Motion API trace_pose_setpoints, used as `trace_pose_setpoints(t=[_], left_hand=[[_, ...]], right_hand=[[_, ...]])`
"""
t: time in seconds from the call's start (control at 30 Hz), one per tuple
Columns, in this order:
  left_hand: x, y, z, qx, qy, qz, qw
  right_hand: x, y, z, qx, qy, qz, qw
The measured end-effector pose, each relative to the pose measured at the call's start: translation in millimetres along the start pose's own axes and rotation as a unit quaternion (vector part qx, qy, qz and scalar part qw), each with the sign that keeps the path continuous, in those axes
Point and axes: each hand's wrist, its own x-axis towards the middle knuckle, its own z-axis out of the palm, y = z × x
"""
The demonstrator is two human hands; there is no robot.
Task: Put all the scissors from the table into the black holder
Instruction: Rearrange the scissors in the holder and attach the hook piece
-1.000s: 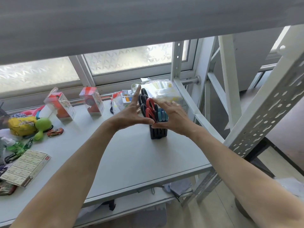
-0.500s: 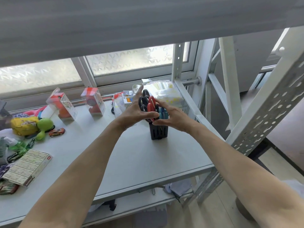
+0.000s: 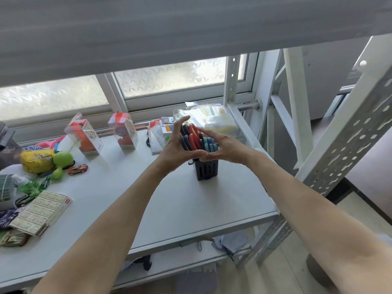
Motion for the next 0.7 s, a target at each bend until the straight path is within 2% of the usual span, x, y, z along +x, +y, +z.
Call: trace_pose_setpoints(t=[0.17, 0.37, 0.57, 0.7], left_hand=[[3, 2, -4, 0.052, -0.009, -0.001, 0.999], [5, 1, -3, 0.066, 0.007, -0.003, 0.998], [6, -2, -6, 0.055, 0.004, -0.012, 0.998], [10, 1, -3, 0.039, 0.012, -0.019, 0.999]], right_hand=[[-3, 14, 7, -0.014, 0.025, 0.029, 0.999], [-2, 11, 9, -0.019, 0.089, 0.001, 0.996], [-6, 8, 7, 0.005, 0.034, 0.001, 0.999], [-9, 9, 8, 0.057, 0.032, 0.007, 0.998]])
